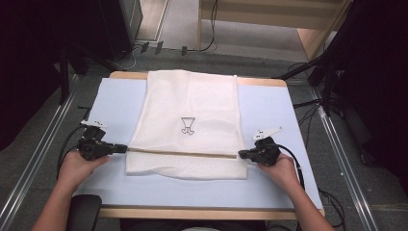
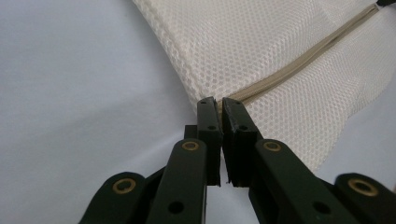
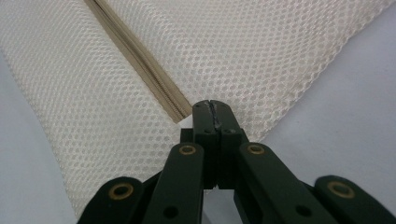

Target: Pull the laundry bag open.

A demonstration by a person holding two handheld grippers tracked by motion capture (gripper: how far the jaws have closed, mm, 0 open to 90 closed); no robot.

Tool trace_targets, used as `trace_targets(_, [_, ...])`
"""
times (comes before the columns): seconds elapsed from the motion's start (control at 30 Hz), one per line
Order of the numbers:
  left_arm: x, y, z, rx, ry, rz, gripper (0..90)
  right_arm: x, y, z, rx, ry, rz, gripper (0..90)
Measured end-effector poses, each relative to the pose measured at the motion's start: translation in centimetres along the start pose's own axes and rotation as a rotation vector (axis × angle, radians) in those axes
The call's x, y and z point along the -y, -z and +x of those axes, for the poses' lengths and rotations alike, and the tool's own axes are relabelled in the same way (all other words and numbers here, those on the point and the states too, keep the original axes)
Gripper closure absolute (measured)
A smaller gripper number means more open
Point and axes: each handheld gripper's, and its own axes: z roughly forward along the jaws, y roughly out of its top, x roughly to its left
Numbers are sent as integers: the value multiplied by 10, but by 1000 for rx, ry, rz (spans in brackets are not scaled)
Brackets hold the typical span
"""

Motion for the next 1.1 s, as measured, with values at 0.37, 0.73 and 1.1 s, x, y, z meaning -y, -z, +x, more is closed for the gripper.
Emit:
trace_targets(0.37, [6,9,14,-66,47,-61,712,-5,9,-8,8,-48,-36,681])
trace_targets(0.73, [4,11,18,-167,23,-137,467,8,24,-36,109,-159,-118,502])
trace_targets(1.1, [0,5,31,-235,5,-150,366,21,33,-51,187,-222,-140,455])
